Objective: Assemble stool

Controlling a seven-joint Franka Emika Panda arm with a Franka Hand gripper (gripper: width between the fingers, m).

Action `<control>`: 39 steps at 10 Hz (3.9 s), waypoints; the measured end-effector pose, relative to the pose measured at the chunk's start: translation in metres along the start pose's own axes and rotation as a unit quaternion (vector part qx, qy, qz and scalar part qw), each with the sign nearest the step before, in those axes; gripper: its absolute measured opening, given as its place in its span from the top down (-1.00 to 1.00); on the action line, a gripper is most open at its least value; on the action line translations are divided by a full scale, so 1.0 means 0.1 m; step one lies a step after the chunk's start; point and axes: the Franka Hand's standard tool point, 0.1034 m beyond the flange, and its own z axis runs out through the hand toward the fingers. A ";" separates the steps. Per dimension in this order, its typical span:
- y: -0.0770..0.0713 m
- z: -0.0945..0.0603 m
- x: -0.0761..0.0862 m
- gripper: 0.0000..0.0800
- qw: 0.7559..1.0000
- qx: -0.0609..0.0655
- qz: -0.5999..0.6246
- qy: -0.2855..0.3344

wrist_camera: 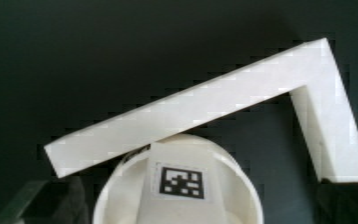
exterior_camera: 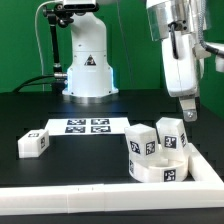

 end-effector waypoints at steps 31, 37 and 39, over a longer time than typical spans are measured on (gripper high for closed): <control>0.02 0.09 0.19 -0.62 0.277 -0.088 -0.956 0.044; 0.12 0.24 0.25 -0.62 0.282 -0.091 -0.954 0.043; 0.12 0.24 0.24 -0.62 0.282 -0.091 -0.954 0.043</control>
Offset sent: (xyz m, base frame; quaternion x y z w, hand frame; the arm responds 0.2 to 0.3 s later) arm 0.0071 0.0010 0.0043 -0.0262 0.0184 -0.2607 0.9649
